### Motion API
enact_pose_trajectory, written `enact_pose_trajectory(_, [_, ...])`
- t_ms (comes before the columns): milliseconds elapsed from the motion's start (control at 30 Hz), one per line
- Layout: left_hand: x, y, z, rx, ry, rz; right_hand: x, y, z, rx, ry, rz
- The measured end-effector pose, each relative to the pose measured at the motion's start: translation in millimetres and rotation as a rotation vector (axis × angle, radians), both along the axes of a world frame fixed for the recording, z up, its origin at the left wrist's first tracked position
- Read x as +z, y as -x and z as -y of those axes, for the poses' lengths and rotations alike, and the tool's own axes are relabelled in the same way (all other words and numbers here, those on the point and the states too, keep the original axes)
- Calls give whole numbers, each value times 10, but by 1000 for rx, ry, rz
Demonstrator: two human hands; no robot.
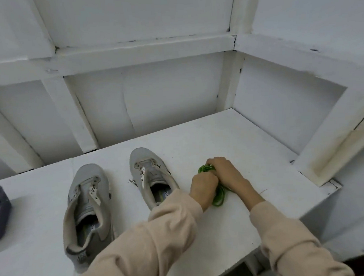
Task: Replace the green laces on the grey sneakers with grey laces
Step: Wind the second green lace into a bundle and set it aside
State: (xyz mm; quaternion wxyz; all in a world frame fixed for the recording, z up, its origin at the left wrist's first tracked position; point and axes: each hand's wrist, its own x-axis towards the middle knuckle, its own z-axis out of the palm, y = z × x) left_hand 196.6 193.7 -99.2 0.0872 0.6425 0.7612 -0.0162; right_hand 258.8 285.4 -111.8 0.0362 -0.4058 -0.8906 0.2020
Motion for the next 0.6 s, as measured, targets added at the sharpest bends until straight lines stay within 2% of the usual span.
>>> enact_pose_trajectory(133, [50, 37, 69, 12, 5, 66, -39, -153, 8, -109, 127, -125])
enact_pose_trajectory(333, [237, 159, 158, 122, 5, 404, 178, -569, 210, -391, 588, -570])
enact_pose_trajectory(600, [436, -77, 669, 56, -113, 653, 485, -1162, 1109, -507, 733, -905])
